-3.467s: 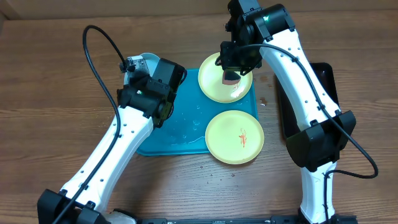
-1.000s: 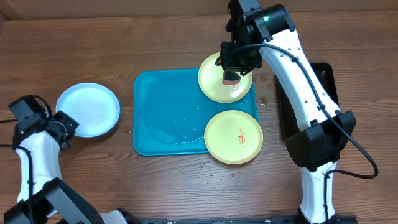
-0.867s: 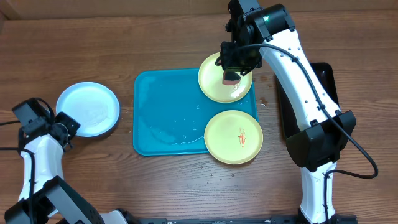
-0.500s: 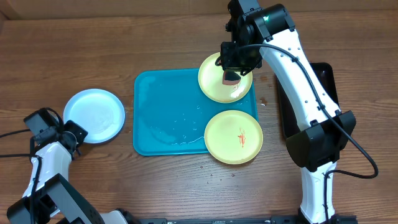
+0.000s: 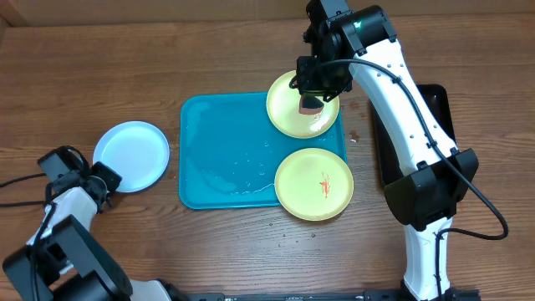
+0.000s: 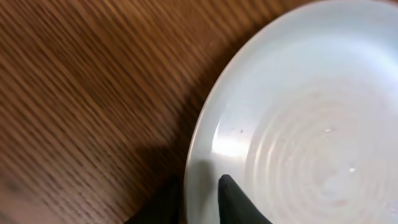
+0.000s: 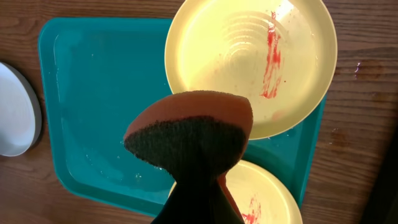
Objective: Clean dirty plates on tray and stack at the side
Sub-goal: 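Lower the white plate onto the table and release it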
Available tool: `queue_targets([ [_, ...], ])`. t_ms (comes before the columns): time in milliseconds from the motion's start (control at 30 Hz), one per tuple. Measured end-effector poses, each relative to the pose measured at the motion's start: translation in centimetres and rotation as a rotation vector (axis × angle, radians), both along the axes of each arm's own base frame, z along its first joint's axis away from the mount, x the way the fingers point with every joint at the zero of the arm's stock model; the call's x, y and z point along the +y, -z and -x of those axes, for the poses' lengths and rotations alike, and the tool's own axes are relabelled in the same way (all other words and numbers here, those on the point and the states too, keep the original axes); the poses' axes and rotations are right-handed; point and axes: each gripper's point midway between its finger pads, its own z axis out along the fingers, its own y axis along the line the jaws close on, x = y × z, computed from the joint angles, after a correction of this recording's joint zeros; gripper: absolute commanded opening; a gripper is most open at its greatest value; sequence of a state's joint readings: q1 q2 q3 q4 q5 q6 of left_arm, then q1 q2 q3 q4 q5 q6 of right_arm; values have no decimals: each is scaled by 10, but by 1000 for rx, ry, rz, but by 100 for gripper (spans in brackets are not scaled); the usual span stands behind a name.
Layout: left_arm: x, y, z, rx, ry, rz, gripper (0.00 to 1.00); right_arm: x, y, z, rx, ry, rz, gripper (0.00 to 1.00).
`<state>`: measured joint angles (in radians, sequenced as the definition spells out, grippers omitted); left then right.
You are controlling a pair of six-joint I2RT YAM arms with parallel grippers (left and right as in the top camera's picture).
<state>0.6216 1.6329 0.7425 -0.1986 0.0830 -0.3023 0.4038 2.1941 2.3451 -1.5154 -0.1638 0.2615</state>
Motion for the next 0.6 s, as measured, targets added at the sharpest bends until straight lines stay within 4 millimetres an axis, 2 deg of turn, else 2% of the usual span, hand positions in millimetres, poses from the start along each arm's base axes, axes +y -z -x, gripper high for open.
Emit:
queue_targets([
  [67,-2,4,2,15,16,9,41,0,0,0,0,-1,-1,4],
  [133,-5,3,3,34,26,28,45,0,0,0,0,0,0,4],
  [267,-12,-11,3,105,42,86,41,0,0,0,-1,0,-1,4],
  [367,-12,-41,-13,115,72,92,39,0,0,0,0,1,-1,4],
  [467,-20,-82,-38,94,151,73,41,0,0,0,1,0,0,4],
  [533,-36,-108,-56,66,245,69,47,0,0,0,2,0,0,4],
  [600,-64,-127,-73,33,368,77,54,0,0,0,2,0,0,4],
])
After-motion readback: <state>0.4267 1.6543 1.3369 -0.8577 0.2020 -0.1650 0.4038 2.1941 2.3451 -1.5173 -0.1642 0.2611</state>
